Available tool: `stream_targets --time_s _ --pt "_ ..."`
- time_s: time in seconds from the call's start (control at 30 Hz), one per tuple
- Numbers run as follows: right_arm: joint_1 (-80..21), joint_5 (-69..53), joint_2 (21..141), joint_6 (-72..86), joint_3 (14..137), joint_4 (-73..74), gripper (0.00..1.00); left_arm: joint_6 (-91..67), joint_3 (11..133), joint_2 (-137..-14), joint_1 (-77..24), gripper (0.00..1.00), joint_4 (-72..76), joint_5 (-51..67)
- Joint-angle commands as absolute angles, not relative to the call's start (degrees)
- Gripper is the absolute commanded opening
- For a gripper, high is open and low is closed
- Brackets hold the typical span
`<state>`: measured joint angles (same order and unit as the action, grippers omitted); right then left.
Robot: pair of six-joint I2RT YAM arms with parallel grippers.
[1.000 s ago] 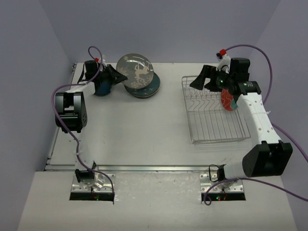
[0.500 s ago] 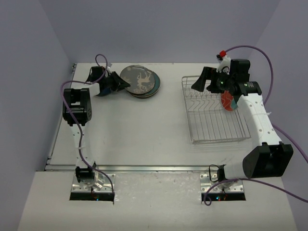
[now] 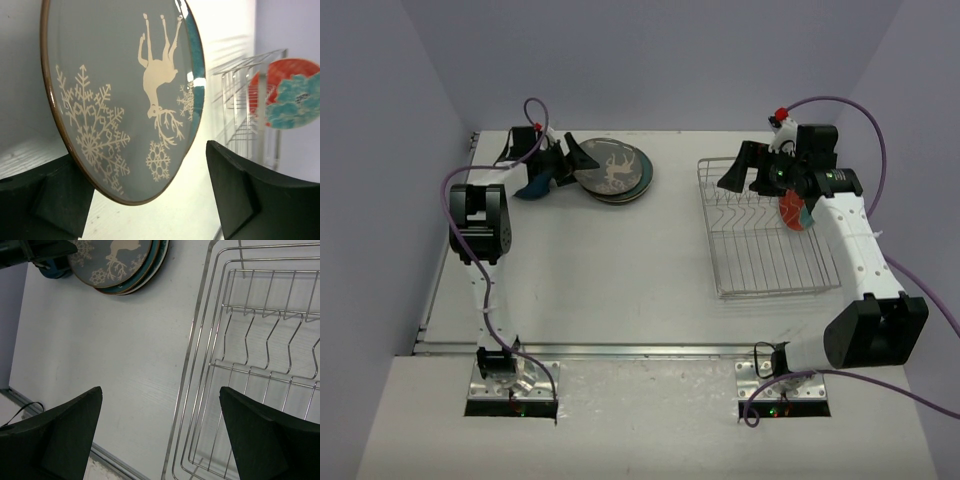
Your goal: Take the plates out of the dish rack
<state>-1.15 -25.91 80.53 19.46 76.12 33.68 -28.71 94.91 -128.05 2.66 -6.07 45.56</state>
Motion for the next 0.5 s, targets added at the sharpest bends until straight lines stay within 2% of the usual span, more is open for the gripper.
stream_targets --time_s 0.0,0.13,0.23,0.47 --pt "-1.0 -25.0 80.4 18.7 79.1 33.5 0.99 -21.2 98.3 -124.9 1.4 0.88 -13.9 39.4" --pt "-1.0 -24.1 80.4 18.3 79.4 33.9 0.99 -18.5 99.8 -124.8 0.6 0.92 -17.6 35.4" --pt "-1.0 -23.8 80.4 18.1 79.5 34.1 0.99 -17.3 100.9 -125.2 -1.6 1.00 -19.6 33.2" --pt "-1.0 -23.9 80.5 17.8 79.4 34.5 0.99 -16.7 102.3 -125.9 -3.1 1.00 -21.4 31.5"
